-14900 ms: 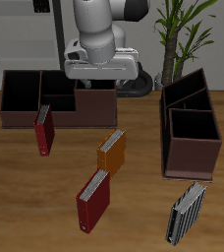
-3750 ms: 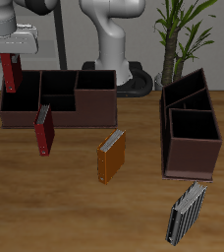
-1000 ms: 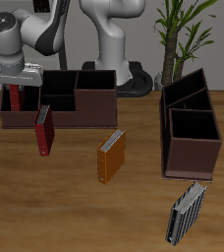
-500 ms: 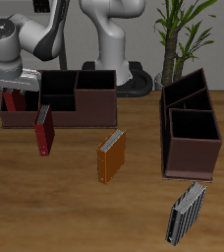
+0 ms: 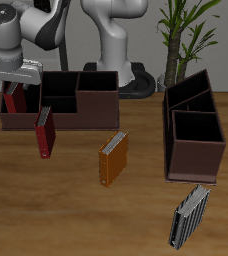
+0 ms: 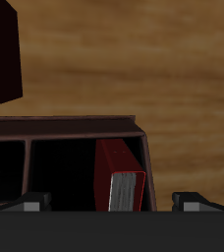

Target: Place the left red book into the back desk caddy's left compartment and place the right red book into the left desk caddy's right compartment and place the orange book into the left desk caddy's back compartment

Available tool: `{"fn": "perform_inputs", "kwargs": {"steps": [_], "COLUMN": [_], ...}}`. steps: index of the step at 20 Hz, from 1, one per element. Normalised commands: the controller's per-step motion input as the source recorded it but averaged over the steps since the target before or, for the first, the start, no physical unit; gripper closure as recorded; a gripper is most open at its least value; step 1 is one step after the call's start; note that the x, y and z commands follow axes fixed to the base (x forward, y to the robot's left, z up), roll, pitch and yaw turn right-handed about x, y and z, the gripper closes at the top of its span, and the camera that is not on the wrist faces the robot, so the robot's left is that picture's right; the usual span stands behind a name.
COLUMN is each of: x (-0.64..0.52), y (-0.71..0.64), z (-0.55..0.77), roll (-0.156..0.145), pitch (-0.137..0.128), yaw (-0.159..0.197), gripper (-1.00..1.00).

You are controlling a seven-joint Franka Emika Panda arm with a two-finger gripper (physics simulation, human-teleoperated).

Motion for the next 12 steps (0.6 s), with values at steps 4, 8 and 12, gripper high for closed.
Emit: {"fn": "perform_inputs", "kwargs": {"steps": [4, 8, 12], "x": [0.11, 0.10, 0.12], "y": [0.12, 0.25, 0.45], "z": [0.51, 0.68, 0.34], "roll": [-0.048, -0.075, -0.027], "pitch": [-0.102, -0.161, -0.128], "yaw": [0.003, -0.013, 0.055], "gripper": [-1.00, -1.00, -1.00]}}
